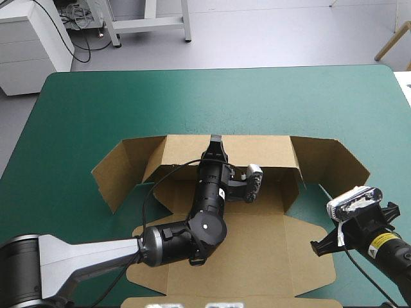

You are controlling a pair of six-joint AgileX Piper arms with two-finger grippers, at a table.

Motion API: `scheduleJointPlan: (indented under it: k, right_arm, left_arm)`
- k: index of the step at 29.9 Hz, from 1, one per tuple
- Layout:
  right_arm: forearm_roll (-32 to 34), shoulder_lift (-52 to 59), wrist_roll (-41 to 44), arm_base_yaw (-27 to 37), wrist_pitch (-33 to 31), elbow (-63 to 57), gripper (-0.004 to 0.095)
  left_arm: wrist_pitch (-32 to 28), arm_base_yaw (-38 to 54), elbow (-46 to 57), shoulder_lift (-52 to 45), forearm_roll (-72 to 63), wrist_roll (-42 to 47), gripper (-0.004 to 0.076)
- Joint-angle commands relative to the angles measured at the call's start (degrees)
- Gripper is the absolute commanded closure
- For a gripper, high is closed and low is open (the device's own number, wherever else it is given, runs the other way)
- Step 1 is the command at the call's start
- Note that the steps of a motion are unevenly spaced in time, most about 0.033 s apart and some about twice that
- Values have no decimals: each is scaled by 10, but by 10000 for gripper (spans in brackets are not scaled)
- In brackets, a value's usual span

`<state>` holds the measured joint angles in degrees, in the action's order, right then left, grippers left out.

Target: Fold the box

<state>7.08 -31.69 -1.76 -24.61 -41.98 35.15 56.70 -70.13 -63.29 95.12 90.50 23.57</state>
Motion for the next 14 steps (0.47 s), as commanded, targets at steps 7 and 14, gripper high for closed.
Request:
scheduleJointPlan:
  k: [7, 14]
  right_arm:
    - [38, -1, 69, 4, 28, 15, 730]
    - [41, -2, 138, 4, 29, 17, 62]
  left_arm:
    - [36, -12, 16, -28, 58, 66, 734]
    - [36, -12, 16, -28, 59, 66, 734]
